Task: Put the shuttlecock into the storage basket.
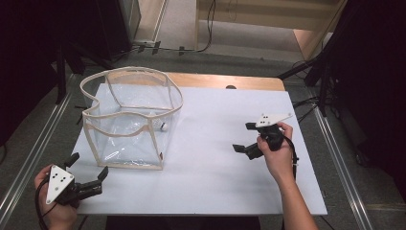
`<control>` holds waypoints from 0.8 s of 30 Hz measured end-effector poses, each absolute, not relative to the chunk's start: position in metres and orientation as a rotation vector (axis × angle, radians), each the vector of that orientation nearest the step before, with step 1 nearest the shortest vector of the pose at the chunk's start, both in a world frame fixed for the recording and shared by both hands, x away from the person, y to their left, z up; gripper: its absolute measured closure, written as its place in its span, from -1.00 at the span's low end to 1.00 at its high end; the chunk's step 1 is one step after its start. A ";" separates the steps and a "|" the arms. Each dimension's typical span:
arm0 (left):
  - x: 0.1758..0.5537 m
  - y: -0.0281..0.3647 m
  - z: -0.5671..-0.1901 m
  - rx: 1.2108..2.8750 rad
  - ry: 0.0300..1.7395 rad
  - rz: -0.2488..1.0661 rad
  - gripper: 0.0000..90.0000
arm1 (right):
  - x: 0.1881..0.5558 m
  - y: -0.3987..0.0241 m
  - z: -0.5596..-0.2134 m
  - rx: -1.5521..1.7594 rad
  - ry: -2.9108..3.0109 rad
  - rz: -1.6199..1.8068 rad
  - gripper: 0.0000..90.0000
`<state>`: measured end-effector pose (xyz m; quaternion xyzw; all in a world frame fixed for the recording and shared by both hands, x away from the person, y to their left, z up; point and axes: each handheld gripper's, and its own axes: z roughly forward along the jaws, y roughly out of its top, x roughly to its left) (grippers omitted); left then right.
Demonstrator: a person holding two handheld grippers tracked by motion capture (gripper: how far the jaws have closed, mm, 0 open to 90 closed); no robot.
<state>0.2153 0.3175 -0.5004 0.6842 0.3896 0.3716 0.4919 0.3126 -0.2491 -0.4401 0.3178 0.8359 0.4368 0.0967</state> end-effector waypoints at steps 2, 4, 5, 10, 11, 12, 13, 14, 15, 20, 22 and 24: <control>0.215 0.317 -0.500 1.661 0.943 0.903 -1.00 | 0.310 -0.251 -0.443 0.955 2.470 1.298 -1.00; 0.215 0.317 -0.500 1.660 0.944 0.901 -1.00 | 0.307 -0.254 -0.446 0.962 2.464 1.298 -1.00; 0.215 0.317 -0.500 1.661 0.945 0.903 -1.00 | 0.306 -0.255 -0.447 0.962 2.459 1.300 -1.00; 0.215 0.317 -0.500 1.664 0.944 0.907 -1.00 | 0.299 -0.262 -0.453 0.977 2.452 1.311 -1.00; 0.215 0.317 -0.500 1.662 0.945 0.907 -1.00 | 0.297 -0.263 -0.454 0.981 2.446 1.313 -1.00; 0.215 0.317 -0.500 1.662 0.947 0.905 -1.00 | 0.295 -0.265 -0.455 0.978 2.440 1.316 -1.00; 0.216 0.317 -0.500 1.656 0.952 0.903 -1.00 | 0.293 -0.267 -0.456 0.985 2.437 1.315 -1.00; 0.216 0.318 -0.500 1.654 0.954 0.901 -1.00 | 0.291 -0.268 -0.457 0.992 2.430 1.315 -1.00; 0.216 0.318 -0.500 1.648 0.958 0.899 -1.00 | 0.290 -0.270 -0.458 0.998 2.426 1.318 -1.00; 0.216 0.319 -0.500 1.643 0.967 0.903 -1.00 | 0.283 -0.279 -0.463 1.014 2.400 1.345 -1.00; 0.216 0.318 -0.500 1.647 0.965 0.908 -1.00 | 0.280 -0.283 -0.464 1.023 2.389 1.352 -1.00; 0.215 0.318 -0.500 1.652 0.967 0.914 -1.00 | 0.277 -0.288 -0.466 1.032 2.380 1.359 -1.00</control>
